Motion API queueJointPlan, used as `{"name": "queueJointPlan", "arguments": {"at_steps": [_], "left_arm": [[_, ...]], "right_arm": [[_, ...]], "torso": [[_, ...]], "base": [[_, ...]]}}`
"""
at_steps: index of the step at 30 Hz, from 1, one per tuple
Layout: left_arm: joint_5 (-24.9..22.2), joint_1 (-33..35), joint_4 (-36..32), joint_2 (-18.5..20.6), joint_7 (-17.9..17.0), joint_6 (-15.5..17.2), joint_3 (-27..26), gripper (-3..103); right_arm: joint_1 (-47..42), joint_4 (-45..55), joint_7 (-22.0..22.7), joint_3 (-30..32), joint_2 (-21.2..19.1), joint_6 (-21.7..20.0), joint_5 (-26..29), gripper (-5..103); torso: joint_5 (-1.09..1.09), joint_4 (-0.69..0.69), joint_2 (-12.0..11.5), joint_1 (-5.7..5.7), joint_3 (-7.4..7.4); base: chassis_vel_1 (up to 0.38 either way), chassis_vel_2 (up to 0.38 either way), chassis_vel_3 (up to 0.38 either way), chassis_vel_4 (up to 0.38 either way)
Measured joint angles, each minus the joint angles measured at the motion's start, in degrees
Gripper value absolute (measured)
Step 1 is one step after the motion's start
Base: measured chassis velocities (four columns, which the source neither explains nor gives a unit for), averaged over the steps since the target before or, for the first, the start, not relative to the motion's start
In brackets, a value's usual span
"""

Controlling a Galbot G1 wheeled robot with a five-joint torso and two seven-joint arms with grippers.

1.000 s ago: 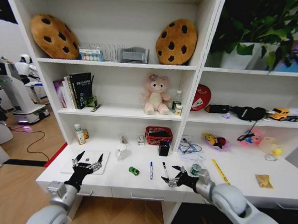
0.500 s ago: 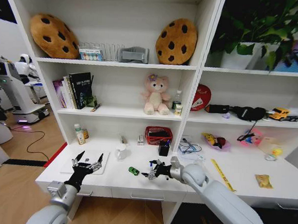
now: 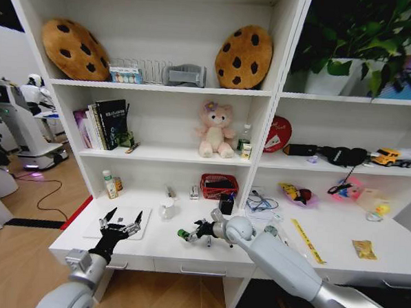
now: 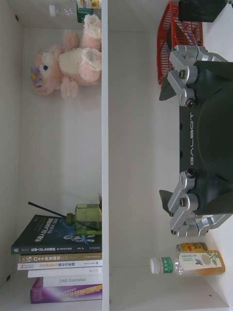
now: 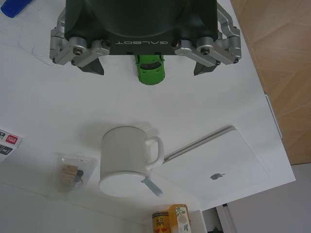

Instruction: Organize the objects on the table.

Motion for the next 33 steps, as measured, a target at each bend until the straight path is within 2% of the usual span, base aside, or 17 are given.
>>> {"name": "queueJointPlan", "arguments": {"at_steps": [3, 12, 21, 33], "left_arm": [[0.0, 0.0, 0.0, 0.0, 0.0, 0.0, 0.0, 100], [0.0, 0.0, 0.0, 0.0, 0.0, 0.0, 0.0, 100], [0.0, 0.0, 0.0, 0.0, 0.0, 0.0, 0.0, 100], [0.0, 0.0, 0.0, 0.0, 0.0, 0.0, 0.0, 100]], "right_arm": [[0.7, -0.4, 3.1, -0.6, 1.1, -2.3, 4.0, 100], [2.3, -1.0, 9.8, -3.0, 1.6, -2.8, 9.9, 100], [2.2, -1.9, 10.0, -4.0, 1.4, -2.7, 9.9, 100], [2.1, -4.5, 9.3, -4.4, 3.8, -2.5, 9.9, 100]], "torso": [[0.00, 0.00, 0.0, 0.00, 0.00], [0.01, 0.00, 0.0, 0.00, 0.00], [0.01, 0.00, 0.0, 0.00, 0.00], [0.01, 0.01, 0.0, 0.00, 0.00]], "base": [[0.000, 0.000, 0.000, 0.000], [0.000, 0.000, 0.000, 0.000], [0.000, 0.000, 0.000, 0.000], [0.000, 0.000, 0.000, 0.000]]}}
